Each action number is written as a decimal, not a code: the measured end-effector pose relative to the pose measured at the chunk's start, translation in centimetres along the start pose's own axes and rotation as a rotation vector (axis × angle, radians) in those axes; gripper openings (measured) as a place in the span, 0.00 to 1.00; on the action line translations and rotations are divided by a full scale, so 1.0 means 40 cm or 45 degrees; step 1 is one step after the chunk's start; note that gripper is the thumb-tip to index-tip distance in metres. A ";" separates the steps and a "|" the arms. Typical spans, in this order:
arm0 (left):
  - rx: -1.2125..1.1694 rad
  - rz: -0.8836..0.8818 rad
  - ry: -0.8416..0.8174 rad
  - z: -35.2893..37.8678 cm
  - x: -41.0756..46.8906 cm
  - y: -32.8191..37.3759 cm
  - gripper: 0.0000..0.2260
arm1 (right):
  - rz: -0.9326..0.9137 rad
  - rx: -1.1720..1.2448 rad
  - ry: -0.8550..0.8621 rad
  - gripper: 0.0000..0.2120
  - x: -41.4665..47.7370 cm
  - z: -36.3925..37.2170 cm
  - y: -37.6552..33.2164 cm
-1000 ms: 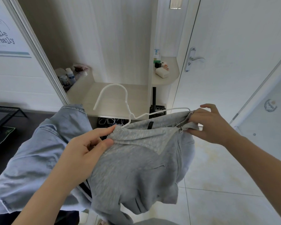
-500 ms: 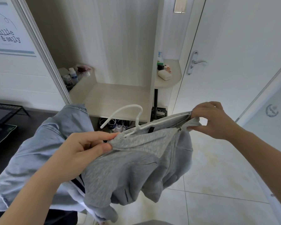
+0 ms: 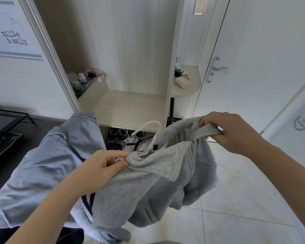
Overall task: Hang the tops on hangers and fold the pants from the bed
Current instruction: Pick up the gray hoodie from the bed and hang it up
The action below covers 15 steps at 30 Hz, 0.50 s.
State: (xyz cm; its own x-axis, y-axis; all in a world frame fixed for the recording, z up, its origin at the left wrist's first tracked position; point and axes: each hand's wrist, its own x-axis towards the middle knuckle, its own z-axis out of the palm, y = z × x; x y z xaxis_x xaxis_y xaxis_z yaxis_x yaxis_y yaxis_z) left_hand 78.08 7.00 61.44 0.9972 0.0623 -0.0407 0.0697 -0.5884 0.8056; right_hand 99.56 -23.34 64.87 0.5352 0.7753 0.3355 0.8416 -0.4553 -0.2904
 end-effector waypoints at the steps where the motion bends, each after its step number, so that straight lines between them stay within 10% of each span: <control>1: -0.090 0.035 0.074 0.003 -0.002 0.000 0.14 | -0.014 0.080 -0.006 0.13 0.001 -0.006 -0.023; 15: -0.023 0.219 0.326 0.048 0.132 0.119 0.07 | 0.211 0.728 -0.113 0.09 0.041 0.017 -0.172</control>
State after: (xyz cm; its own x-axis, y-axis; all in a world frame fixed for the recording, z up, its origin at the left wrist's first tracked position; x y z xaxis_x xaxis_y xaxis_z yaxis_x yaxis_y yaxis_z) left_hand 83.72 2.97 63.94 0.9552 0.1653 0.2453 -0.1023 -0.5934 0.7984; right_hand 94.60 -18.63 66.83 0.6272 0.7588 0.1757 0.5620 -0.2847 -0.7766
